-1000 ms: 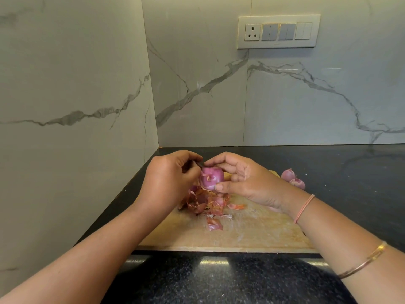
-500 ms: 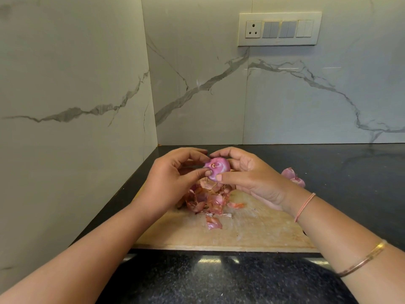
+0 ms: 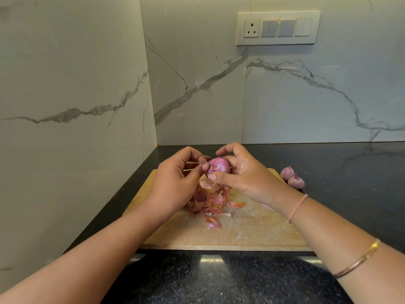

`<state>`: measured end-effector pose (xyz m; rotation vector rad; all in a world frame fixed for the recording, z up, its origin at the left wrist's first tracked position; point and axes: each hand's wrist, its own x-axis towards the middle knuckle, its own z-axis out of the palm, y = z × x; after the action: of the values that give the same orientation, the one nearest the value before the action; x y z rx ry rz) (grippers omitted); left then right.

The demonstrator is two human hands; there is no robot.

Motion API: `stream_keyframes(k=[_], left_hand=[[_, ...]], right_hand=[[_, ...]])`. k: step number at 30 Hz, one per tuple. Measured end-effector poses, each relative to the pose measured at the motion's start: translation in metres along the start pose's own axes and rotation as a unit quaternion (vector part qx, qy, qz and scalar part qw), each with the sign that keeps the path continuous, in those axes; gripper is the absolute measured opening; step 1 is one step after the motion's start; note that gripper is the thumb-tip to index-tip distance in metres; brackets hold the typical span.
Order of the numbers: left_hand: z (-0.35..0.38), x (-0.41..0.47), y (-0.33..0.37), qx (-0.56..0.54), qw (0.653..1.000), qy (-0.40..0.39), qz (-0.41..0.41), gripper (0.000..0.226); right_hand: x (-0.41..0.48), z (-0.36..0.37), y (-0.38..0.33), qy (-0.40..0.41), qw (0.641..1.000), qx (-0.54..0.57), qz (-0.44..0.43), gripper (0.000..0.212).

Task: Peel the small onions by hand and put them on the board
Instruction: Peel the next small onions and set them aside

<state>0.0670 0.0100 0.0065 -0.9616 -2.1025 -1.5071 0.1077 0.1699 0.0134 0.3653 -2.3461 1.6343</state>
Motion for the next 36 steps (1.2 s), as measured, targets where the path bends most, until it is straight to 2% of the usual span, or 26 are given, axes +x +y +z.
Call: stream_keyframes(k=[6, 13, 19, 28, 32, 36], left_hand=[[-0.0006, -0.002, 0.0038, 0.057, 0.997, 0.012, 0.043, 0.009], [-0.0036, -0.004, 0.0057, 0.185, 0.978, 0.025, 0.095, 0.014], [-0.0049, -0.0017, 0.0, 0.187, 0.978, 0.029, 0.087, 0.014], [-0.0052, -0.0026, -0.0013, 0.167, 0.983, 0.028, 0.067, 0.012], [-0.001, -0.0063, 0.0021, 0.16, 0.984, 0.017, 0.082, 0.012], [-0.0011, -0.0051, 0.0027, 0.174, 0.979, 0.034, 0.104, 0.007]], right_hand=[[-0.001, 0.0005, -0.002, 0.007, 1.0, -0.005, -0.01, 0.036], [-0.0026, 0.0076, -0.0023, 0.004, 0.999, -0.028, -0.03, 0.038], [-0.0033, 0.0062, -0.006, -0.007, 0.999, -0.036, -0.035, 0.033], [-0.0045, 0.0053, -0.004, 0.031, 0.993, -0.109, -0.025, 0.045], [-0.0029, 0.0047, -0.0016, 0.075, 0.988, -0.13, -0.026, 0.041], [-0.0006, 0.004, 0.0002, 0.074, 0.99, -0.118, -0.015, 0.041]])
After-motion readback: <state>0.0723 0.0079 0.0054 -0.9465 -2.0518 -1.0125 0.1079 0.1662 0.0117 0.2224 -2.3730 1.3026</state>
